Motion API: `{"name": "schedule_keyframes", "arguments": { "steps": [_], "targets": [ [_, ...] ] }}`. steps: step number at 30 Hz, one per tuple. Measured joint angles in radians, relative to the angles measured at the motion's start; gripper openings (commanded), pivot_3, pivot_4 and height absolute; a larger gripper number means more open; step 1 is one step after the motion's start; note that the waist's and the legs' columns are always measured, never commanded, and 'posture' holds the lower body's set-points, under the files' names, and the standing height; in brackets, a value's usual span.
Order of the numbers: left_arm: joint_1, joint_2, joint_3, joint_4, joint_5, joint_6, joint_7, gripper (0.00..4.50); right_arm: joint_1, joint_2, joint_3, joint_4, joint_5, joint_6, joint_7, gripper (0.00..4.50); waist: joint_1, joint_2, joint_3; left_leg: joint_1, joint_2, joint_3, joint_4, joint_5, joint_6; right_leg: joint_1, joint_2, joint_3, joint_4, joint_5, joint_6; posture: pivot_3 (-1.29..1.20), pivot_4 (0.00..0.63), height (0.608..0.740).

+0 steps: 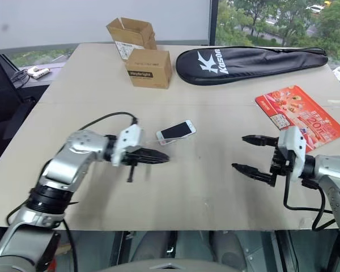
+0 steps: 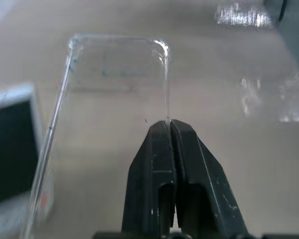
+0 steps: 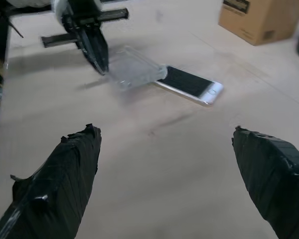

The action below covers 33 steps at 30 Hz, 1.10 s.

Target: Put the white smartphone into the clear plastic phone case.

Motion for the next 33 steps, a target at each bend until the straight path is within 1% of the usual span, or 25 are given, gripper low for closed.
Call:
{"name": "schedule_keyframes", "arguments": {
  "steps": [2, 5, 8, 11, 12, 13, 14, 17, 19, 22, 26, 30, 32, 33],
  "targets": [
    [-0.024, -0.042, -0.048, -0.011, 0.019, 0.034, 0.039, 0.02, 0.013, -0.006, -0.012, 0.03, -0.018, -0.022, 0.014, 4.5, -0.001, 0.0, 0.0, 0.0, 0.0, 0.0, 0.0, 0.0, 0.0, 0.0, 0.0, 0.0, 0.0, 0.0, 0.0, 0.0, 0.15, 0.74],
    [-0.065, -0.077, -0.131, 0.006, 0.086, 0.048, 0.069, 0.02, 0.043, -0.024, -0.029, 0.065, -0.039, -0.052, 0.037, 4.5, -0.007, 0.0, 0.0, 0.001, 0.0, 0.0, 0.0, 0.0, 0.0, 0.0, 0.001, 0.001, 0.0, 0.0, 0.0, 0.0, 0.15, 0.74],
    [-0.126, -0.118, -0.194, 0.077, 0.134, 0.063, 0.086, 0.02, 0.049, -0.029, -0.036, 0.077, -0.041, -0.059, 0.05, 4.5, -0.008, 0.0, 0.0, 0.001, 0.0, 0.0, 0.0, 0.0, 0.0, 0.0, 0.001, 0.001, 0.001, 0.0, 0.0, 0.0, 0.15, 0.74],
    [-0.14, -0.151, -0.208, 0.108, 0.142, 0.07, 0.087, 0.81, 0.05, -0.029, -0.036, 0.078, -0.042, -0.064, 0.049, 4.5, -0.007, 0.0, 0.0, 0.001, 0.0, 0.0, 0.0, 0.0, 0.0, 0.0, 0.001, 0.001, 0.0, 0.0, 0.0, 0.0, 0.15, 0.74],
    [-0.141, -0.167, -0.209, 0.115, 0.142, 0.078, 0.092, 1.16, 0.05, -0.029, -0.036, 0.078, -0.042, -0.068, 0.049, 4.5, -0.005, 0.0, 0.0, 0.001, 0.0, 0.0, 0.0, 0.0, 0.0, 0.0, 0.001, 0.001, 0.0, 0.0, 0.0, 0.0, 0.15, 0.74],
    [-0.14, -0.19, -0.211, 0.116, 0.14, 0.1, 0.105, 1.81, 0.05, -0.029, -0.036, 0.078, -0.042, -0.073, 0.049, 4.5, -0.004, 0.0, 0.0, 0.0, 0.0, 0.0, 0.0, 0.0, 0.0, 0.0, 0.001, 0.001, 0.0, 0.0, 0.0, 0.0, 0.15, 0.74],
    [-0.14, -0.196, -0.211, 0.115, 0.14, 0.106, 0.11, 2.2, 0.05, -0.029, -0.036, 0.078, -0.042, -0.073, 0.048, 4.5, -0.004, 0.0, 0.0, 0.0, 0.0, 0.0, 0.0, 0.0, 0.0, 0.0, 0.001, 0.001, 0.0, 0.0, 0.0, 0.0, 0.15, 0.74],
    [-0.131, -0.199, -0.196, 0.099, 0.117, 0.157, 0.129, 3.64, 0.05, -0.029, -0.036, 0.078, -0.043, -0.075, 0.047, 4.5, -0.006, 0.0, 0.0, 0.001, 0.0, 0.0, 0.0, 0.0, 0.0, 0.0, 0.001, 0.001, 0.0, 0.0, 0.0, 0.0, 0.15, 0.74],
    [-0.118, -0.193, -0.164, 0.065, 0.086, 0.202, 0.137, 4.41, 0.048, -0.029, -0.036, 0.077, -0.043, -0.075, 0.045, 4.5, -0.007, 0.0, 0.0, 0.001, 0.0, 0.0, 0.0, 0.0, 0.0, 0.0, 0.001, 0.001, 0.001, 0.0, 0.0, 0.0, 0.15, 0.74],
    [-0.098, -0.171, -0.083, 0.006, 0.024, 0.266, 0.157, 4.41, 0.01, -0.016, -0.026, 0.076, -0.044, -0.071, 0.026, 4.5, -0.01, 0.0, 0.0, 0.001, 0.0, 0.0, 0.0, 0.0, 0.0, 0.0, 0.001, 0.001, 0.001, 0.0, 0.0, 0.0, 0.15, 0.74],
    [-0.053, -0.087, 0.035, -0.088, -0.053, 0.314, 0.166, 4.41, -0.1, 0.021, 0.034, 0.078, -0.058, -0.036, -0.025, 4.5, -0.011, 0.001, 0.0, 0.002, 0.001, -0.001, 0.0, 0.0, 0.0, 0.0, 0.001, 0.001, 0.002, 0.0, 0.0, 0.0, 0.15, 0.74],
    [0.05, 0.017, 0.151, -0.137, -0.083, 0.337, 0.203, 4.41, -0.294, 0.068, 0.178, 0.161, -0.178, 0.014, -0.114, 4.5, -0.013, 0.0, 0.0, 0.002, 0.001, 0.0, 0.0, 0.0, 0.0, -0.001, 0.001, 0.001, 0.002, 0.0, 0.0, 0.0, 0.15, 0.74],
    [0.105, 0.063, 0.208, -0.163, -0.093, 0.345, 0.221, 4.41, -0.385, 0.101, 0.248, 0.227, -0.234, 0.02, -0.126, 4.5, -0.015, 0.001, 0.001, 0.002, 0.001, 0.0, 0.0, 0.0, 0.0, -0.001, 0.001, 0.001, 0.002, 0.0, 0.0, 0.0, 0.15, 0.74],
    [0.162, 0.097, 0.261, -0.19, -0.096, 0.35, 0.237, 4.41, -0.47, 0.14, 0.301, 0.296, -0.27, 0.018, -0.12, 4.5, -0.023, 0.0, 0.001, 0.002, 0.001, 0.0, 0.0, 0.0, 0.0, -0.001, 0.001, 0.001, 0.002, 0.0, 0.0, 0.0, 0.15, 0.74]
  ]
}}
